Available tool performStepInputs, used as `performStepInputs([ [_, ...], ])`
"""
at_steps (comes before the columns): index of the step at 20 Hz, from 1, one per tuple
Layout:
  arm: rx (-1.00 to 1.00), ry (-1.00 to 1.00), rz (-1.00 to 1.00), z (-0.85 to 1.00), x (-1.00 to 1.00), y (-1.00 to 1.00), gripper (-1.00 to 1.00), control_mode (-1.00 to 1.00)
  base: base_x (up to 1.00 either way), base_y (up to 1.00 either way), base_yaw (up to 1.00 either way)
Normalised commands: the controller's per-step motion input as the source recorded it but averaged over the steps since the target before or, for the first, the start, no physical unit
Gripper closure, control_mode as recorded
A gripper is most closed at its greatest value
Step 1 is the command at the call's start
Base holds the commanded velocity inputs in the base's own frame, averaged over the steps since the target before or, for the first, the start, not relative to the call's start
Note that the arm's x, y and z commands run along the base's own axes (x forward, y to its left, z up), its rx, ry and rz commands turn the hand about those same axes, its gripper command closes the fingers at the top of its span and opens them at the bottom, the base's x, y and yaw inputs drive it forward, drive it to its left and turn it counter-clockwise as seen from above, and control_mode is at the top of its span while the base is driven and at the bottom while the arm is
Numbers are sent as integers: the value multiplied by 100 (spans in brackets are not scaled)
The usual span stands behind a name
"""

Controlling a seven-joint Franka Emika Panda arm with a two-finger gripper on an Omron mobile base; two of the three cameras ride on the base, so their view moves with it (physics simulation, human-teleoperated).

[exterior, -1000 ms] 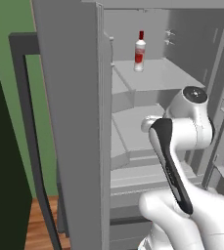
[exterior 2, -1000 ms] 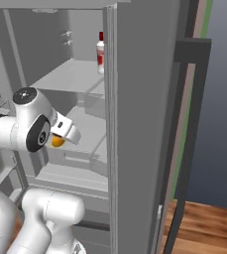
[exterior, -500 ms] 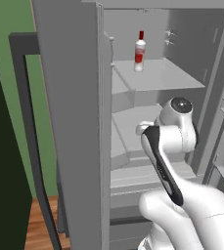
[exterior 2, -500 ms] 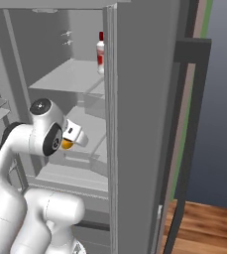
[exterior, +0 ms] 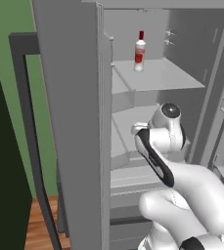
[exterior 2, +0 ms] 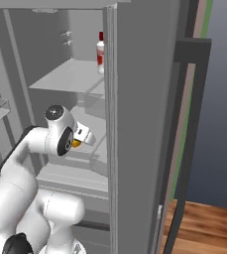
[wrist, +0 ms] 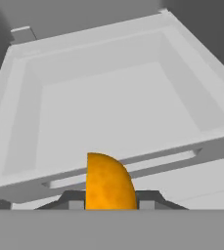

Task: Place the liquor on the top shelf of the fridge to keep it out of children's reach, and place the orange and apple on lower shelves for easy access.

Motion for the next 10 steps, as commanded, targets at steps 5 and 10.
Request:
performStepInputs([
  [5,0,0,0,-21,64,-5,100,-100,0,0,0],
  [10,0,0,0,-21,59,-5,100,-100,0,0,0],
])
